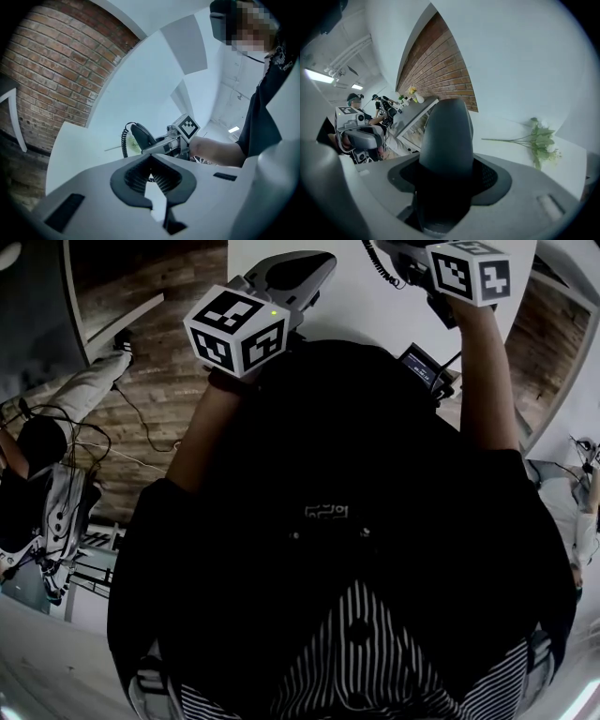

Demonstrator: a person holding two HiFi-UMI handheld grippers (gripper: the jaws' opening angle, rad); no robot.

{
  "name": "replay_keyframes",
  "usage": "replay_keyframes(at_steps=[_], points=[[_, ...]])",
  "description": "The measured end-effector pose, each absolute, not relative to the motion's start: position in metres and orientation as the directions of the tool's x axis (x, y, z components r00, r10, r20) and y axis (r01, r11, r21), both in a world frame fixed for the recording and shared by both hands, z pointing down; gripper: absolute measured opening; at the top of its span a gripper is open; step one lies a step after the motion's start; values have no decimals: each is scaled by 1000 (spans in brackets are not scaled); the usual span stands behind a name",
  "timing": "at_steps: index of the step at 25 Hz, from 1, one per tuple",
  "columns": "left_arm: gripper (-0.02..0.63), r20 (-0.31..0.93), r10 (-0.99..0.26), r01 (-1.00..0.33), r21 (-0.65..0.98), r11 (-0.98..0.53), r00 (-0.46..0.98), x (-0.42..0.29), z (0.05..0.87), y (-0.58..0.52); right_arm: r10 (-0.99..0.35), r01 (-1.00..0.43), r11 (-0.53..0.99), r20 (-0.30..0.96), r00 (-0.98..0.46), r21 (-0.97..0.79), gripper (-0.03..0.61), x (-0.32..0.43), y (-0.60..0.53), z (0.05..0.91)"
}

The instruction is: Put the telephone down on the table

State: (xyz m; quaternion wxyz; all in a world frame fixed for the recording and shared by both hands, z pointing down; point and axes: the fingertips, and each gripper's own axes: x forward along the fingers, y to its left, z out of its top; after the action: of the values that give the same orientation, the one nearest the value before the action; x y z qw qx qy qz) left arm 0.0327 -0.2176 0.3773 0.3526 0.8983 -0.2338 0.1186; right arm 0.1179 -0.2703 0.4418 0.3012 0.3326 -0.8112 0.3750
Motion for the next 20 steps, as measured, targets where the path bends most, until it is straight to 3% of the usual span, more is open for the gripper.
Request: replay_keyframes(at_steps=[20], points=[[2, 373, -374, -528, 609, -592, 849, 35, 383, -235, -295, -829, 436, 815, -498, -349, 278, 121, -292, 522]])
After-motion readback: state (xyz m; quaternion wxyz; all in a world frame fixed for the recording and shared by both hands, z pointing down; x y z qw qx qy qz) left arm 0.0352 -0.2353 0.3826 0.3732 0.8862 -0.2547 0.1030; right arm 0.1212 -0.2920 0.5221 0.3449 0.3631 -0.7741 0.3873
